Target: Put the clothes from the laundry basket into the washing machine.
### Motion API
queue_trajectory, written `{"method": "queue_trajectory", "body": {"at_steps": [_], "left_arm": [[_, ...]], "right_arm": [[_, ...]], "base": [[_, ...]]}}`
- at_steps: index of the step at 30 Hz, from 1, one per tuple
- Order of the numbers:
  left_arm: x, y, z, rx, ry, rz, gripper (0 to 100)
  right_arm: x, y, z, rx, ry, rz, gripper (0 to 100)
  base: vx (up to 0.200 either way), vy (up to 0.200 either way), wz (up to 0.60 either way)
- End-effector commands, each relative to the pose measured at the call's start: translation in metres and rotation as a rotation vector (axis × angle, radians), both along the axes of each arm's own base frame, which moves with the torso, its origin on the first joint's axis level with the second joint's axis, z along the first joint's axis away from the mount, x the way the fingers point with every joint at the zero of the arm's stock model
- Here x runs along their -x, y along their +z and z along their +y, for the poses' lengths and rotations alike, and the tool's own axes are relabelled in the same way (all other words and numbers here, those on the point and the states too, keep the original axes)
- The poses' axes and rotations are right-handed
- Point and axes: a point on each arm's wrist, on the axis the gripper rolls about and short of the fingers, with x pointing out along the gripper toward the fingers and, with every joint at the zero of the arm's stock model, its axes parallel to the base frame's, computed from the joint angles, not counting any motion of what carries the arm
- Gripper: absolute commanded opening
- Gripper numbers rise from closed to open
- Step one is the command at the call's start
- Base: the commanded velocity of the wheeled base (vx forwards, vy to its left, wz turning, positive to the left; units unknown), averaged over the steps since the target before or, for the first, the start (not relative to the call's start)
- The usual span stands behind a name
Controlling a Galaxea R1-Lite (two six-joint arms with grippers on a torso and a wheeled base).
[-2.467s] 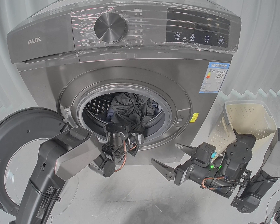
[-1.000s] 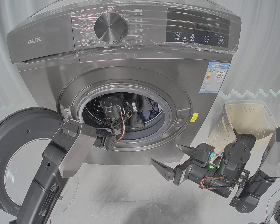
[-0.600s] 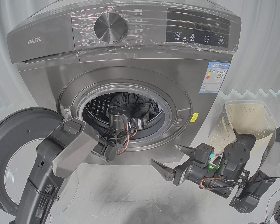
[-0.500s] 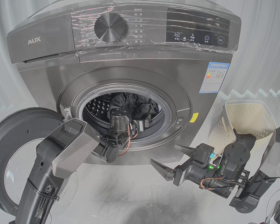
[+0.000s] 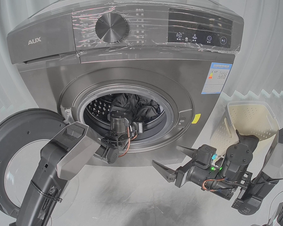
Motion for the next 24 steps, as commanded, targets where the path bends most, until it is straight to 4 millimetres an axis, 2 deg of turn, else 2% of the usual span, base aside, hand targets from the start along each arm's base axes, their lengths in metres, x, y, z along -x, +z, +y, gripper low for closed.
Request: {"method": "queue_trajectory", "body": {"at_steps": [1, 5, 6, 7, 14, 18, 23, 24], "left_arm": [[-0.005, -0.002, 0.000, 0.007, 0.005, -0.012, 0], [-0.022, 0.022, 0.000, 0.066, 0.036, -0.115, 0], [-0.023, 0.023, 0.000, 0.071, 0.039, -0.122, 0], [-0.033, 0.032, 0.002, 0.096, 0.068, -0.173, 0], [-0.042, 0.028, 0.019, 0.090, 0.117, -0.167, 0], [-0.048, 0.028, 0.035, 0.093, 0.148, -0.174, 0], [-0.050, 0.028, 0.039, 0.096, 0.157, -0.173, 0], [-0.050, 0.028, 0.039, 0.096, 0.155, -0.173, 100]], "right_arm": [[0.000, 0.000, 0.000, -0.001, 0.001, -0.001, 100], [0.000, 0.000, 0.001, -0.001, 0.002, -0.001, 100], [0.000, 0.000, 0.001, -0.001, 0.002, -0.001, 100], [0.000, 0.000, 0.001, -0.001, 0.002, -0.001, 100], [0.000, 0.000, 0.001, -0.001, 0.002, -0.001, 100], [0.000, 0.000, 0.001, -0.001, 0.002, -0.001, 100], [0.000, -0.001, 0.001, 0.002, 0.002, 0.002, 100], [-0.001, -0.002, 0.001, 0.002, 0.001, 0.002, 100]], "base": [[0.000, 0.000, 0.00], [0.000, 0.000, 0.00], [0.000, 0.000, 0.00], [0.000, 0.000, 0.00], [0.000, 0.000, 0.00], [0.000, 0.000, 0.00], [0.000, 0.000, 0.00], [0.000, 0.000, 0.00]]}}
